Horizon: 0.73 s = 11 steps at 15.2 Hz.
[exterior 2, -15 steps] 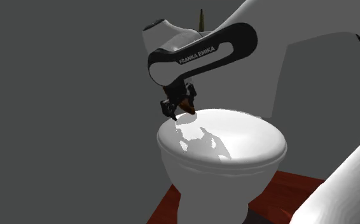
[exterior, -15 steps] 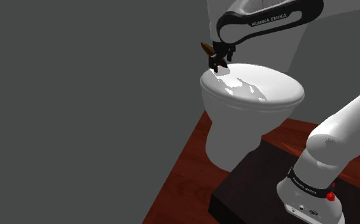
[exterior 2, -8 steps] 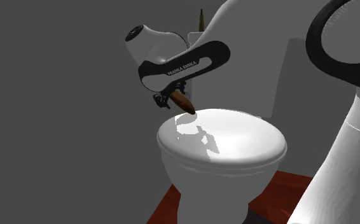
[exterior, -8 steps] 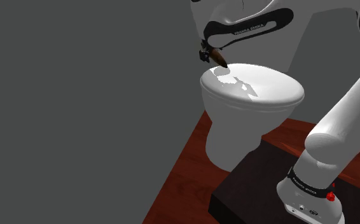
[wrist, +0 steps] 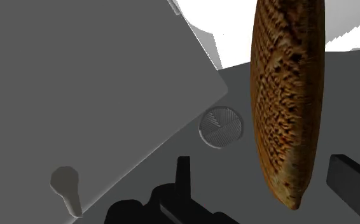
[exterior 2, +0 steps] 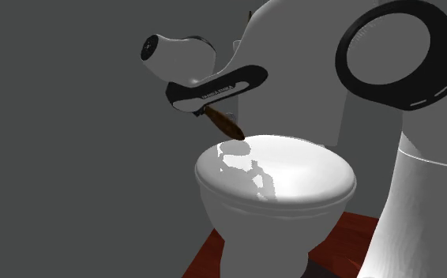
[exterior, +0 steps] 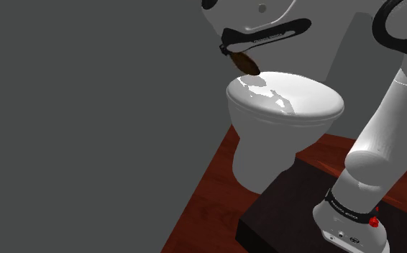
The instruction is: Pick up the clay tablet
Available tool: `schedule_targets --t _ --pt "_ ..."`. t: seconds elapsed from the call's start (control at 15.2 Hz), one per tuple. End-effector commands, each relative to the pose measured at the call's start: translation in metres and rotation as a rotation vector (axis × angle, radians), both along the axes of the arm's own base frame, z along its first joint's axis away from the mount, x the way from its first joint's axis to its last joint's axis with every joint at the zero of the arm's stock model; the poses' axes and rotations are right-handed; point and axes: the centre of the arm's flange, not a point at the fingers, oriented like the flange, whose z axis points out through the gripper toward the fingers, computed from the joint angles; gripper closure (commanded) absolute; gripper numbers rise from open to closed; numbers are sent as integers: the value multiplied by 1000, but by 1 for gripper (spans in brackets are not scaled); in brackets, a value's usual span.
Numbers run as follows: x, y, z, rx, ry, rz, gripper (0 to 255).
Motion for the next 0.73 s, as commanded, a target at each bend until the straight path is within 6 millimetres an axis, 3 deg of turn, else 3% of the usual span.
schedule_targets --t 0.0,0.46,0.59,0.66 --pt "29 5 -3 -43 -12 20 0" --pt "29 5 -43 -43 -12 20 0" --pt "29 5 -43 -43 -12 20 0" --pt "12 3 -50 -42 -12 19 255"
